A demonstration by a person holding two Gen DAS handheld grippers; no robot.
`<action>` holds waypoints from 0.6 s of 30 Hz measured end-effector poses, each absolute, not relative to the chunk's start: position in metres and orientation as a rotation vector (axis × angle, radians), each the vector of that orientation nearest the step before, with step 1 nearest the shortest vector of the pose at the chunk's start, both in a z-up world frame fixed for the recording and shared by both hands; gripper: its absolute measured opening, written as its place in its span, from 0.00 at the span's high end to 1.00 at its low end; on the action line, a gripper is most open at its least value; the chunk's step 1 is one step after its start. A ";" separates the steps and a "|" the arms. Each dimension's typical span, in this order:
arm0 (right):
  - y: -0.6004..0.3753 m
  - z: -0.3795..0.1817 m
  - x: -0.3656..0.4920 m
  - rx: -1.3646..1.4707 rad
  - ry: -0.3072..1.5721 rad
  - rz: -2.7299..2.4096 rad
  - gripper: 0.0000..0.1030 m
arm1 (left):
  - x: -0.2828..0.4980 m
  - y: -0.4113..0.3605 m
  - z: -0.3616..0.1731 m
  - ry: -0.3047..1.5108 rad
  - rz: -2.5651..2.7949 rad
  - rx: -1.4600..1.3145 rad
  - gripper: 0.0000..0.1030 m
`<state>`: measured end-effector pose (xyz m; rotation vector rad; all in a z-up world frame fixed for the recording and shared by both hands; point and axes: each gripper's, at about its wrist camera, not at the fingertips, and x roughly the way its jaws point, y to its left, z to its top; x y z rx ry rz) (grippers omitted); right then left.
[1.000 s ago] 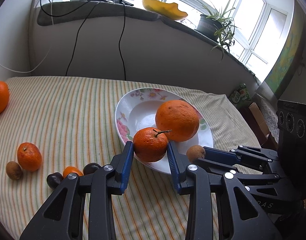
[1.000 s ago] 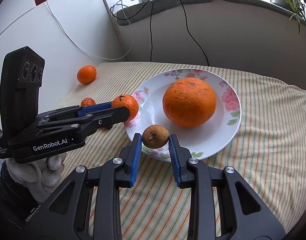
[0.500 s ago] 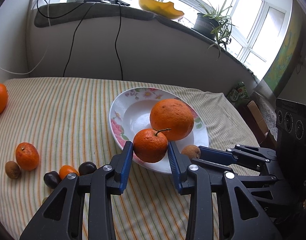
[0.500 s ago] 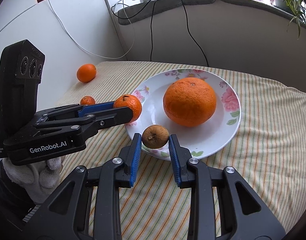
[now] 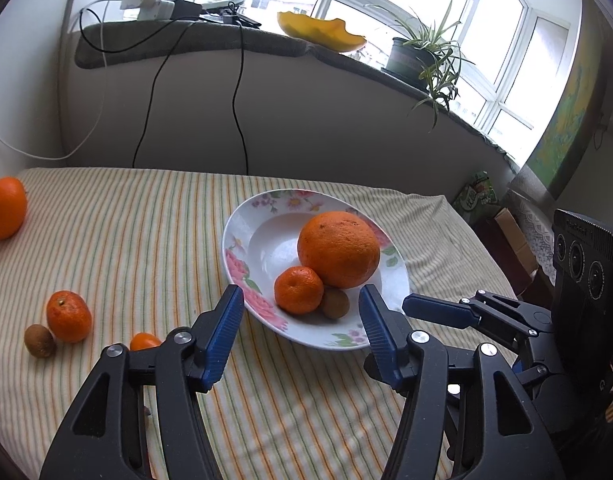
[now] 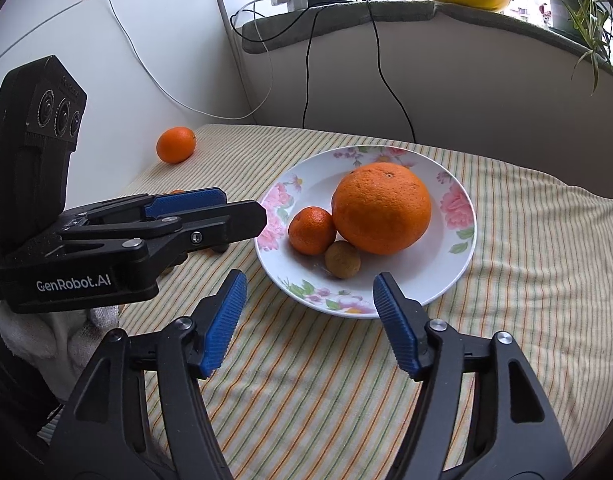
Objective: Organize fruits
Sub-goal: 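Lower the tangerine into the plate with the left gripper while the right gripper drops the kiwi there, then withdraw both tools and move the right tool to the orange by the wall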
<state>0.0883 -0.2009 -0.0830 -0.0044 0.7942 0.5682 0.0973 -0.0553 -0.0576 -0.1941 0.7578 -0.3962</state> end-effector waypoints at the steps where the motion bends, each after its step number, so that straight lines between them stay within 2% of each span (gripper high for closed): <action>1: -0.201 -0.083 0.087 -0.007 0.794 0.570 0.32 | 0.096 -0.055 -0.057 0.756 -0.395 -0.193 0.42; 10: -0.198 -0.078 0.082 -0.016 0.786 0.568 0.31 | 0.088 -0.049 -0.053 0.742 -0.374 -0.188 0.42; 12: -0.196 -0.078 0.081 -0.020 0.785 0.570 0.30 | 0.085 -0.046 -0.052 0.737 -0.363 -0.190 0.34; 14: -0.195 -0.076 0.079 -0.022 0.778 0.570 0.20 | 0.082 -0.042 -0.051 0.730 -0.349 -0.196 0.28; 18: -0.192 -0.073 0.075 -0.031 0.776 0.575 0.18 | 0.076 -0.034 -0.050 0.725 -0.329 -0.194 0.24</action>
